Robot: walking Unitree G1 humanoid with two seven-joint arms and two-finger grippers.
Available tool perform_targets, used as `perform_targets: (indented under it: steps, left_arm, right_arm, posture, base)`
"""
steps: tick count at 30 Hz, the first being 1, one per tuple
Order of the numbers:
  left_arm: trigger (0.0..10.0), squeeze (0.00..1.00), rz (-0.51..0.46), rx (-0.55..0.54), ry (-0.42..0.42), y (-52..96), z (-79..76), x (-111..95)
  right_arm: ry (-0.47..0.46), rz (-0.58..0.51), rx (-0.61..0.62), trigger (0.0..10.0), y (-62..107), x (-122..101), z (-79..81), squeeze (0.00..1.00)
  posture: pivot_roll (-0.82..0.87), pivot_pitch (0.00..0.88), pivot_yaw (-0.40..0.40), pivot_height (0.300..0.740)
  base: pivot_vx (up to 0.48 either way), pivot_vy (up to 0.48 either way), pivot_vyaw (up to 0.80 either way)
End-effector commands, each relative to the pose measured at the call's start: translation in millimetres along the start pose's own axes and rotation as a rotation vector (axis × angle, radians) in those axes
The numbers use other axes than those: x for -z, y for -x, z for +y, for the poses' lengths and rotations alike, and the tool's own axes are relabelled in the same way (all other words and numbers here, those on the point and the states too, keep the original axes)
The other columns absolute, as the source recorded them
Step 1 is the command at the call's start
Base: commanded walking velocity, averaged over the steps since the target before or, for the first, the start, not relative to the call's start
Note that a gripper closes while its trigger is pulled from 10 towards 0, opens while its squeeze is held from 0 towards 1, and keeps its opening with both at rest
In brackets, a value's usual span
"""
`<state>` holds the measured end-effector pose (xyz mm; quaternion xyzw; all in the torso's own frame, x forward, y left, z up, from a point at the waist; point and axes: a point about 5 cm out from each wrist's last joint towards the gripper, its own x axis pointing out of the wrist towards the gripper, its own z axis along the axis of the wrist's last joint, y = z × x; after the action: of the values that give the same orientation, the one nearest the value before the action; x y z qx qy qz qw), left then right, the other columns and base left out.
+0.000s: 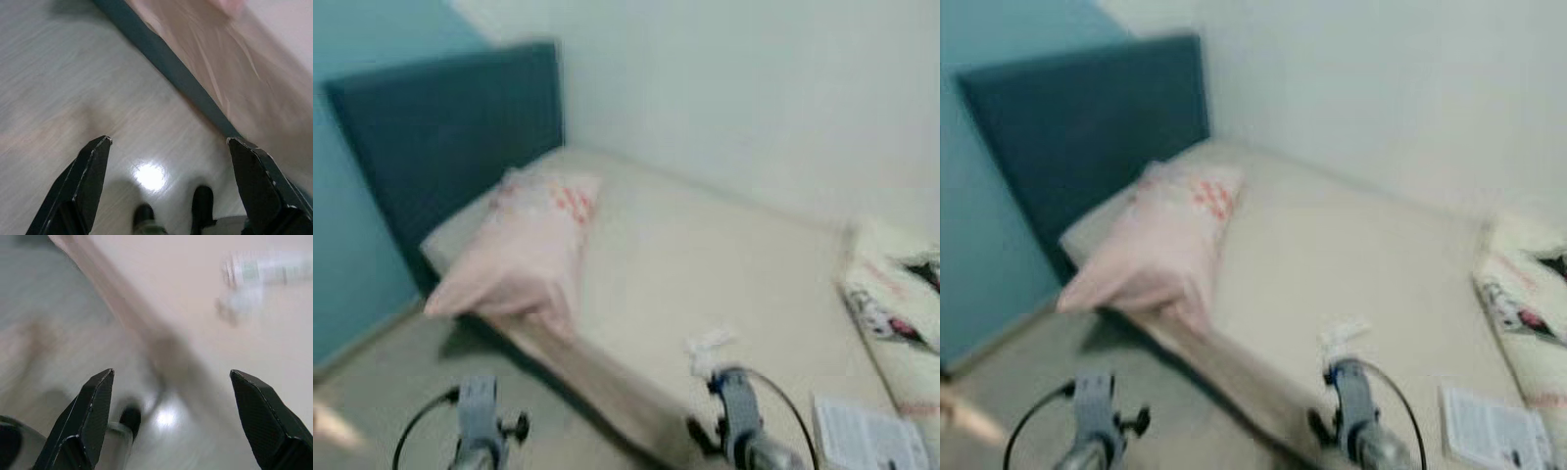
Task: Clean up the room
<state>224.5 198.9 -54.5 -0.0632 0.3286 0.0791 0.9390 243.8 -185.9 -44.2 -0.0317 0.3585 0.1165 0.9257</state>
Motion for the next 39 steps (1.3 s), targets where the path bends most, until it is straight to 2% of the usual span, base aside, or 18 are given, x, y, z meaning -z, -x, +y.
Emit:
perform_targets:
  steps: [1,6,16,28,35,39]
  left_arm:
    - [10.0,0.00,0.025,-0.015,-0.006,2.2,5.6,6]
    - [10.0,0.00,0.024,-0.011,-0.010,1.5,4.2,5]
    - [10.0,0.00,-0.008,0.002,-0.005,-2.4,1.3,-7]
    - [10.0,0.00,-0.018,0.008,0.001,-3.0,0.1,-9]
    - [10.0,0.00,-0.019,0.018,0.003,-3.1,-1.8,-9]
    - [10.0,0.00,-0.062,0.050,0.006,-5.9,-7.3,-20]
  right_arm:
    - [0.022,-0.022,-0.030,10.0,-2.9,-7,5.7,0.00]
    - [0.085,-0.033,-0.054,10.0,-3.7,-13,6.2,0.00]
    - [0.120,-0.056,-0.073,10.0,-4.0,-21,4.2,0.00]
    - [0.191,-0.069,-0.121,10.0,-5.4,-26,9.9,0.00]
    - [0.179,-0.107,-0.050,10.0,-5.1,-34,1.9,0.00]
    - [0.065,-0.159,0.079,10.0,-4.0,-48,-14.4,0.00]
  posture:
    - [-0.04,0.000,-0.090,0.740]
    - [-0.05,0.000,-0.089,0.740]
    - [-0.05,0.000,-0.086,0.740]
    - [-0.05,0.000,-0.084,0.740]
    - [-0.05,0.000,-0.085,0.740]
    - [-0.06,0.000,-0.081,0.740]
  base:
    - [0.480,0.000,0.80]
    - [0.480,0.000,0.80]
    - [0.480,0.000,0.80]
    - [0.471,0.000,0.80]
    - [0.432,0.000,0.79]
    - [0.465,0.000,0.00]
